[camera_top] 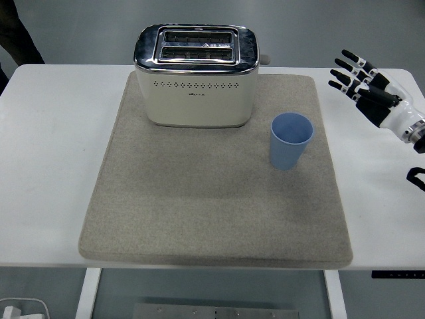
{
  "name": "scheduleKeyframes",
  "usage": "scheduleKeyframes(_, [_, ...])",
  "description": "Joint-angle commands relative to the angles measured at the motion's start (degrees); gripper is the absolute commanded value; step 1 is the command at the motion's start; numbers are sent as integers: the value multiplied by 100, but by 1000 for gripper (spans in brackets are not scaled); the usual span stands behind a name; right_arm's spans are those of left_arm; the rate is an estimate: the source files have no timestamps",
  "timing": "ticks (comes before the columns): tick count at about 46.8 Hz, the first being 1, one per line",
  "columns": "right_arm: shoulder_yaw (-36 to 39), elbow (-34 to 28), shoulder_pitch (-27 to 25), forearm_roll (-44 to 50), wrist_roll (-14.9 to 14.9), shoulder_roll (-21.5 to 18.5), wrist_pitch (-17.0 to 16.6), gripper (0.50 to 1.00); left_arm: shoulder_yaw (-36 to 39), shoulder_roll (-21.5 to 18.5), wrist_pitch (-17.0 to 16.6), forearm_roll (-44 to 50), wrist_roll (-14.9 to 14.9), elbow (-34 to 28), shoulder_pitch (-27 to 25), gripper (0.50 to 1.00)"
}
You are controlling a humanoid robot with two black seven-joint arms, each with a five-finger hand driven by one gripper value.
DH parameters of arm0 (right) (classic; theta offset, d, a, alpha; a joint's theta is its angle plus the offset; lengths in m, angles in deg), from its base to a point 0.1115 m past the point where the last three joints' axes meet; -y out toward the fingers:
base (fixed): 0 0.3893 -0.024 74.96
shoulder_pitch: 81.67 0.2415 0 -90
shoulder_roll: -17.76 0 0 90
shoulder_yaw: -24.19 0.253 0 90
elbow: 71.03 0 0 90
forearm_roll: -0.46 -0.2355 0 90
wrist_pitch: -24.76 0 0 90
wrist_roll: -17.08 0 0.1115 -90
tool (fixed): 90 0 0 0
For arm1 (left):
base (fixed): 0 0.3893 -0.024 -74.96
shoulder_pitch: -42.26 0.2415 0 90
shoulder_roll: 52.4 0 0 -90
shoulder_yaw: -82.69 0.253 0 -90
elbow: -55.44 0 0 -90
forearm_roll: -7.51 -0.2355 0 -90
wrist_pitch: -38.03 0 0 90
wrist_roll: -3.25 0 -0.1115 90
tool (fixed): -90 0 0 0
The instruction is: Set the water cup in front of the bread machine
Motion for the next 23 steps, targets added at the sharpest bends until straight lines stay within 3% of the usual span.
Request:
scheduleKeyframes(1, [6, 92, -140, 228, -127, 162, -52, 928, 0, 0, 9, 1, 0, -8, -7, 1000])
scheduleKeyframes(7, [32, 373, -316, 299, -251, 470, -430, 928, 0, 0, 9, -8, 0, -34, -24, 1000])
scheduleKeyframes(23, [58, 584, -650, 1440, -470, 479, -316, 928, 0, 0, 9, 1, 0, -52, -24, 1000])
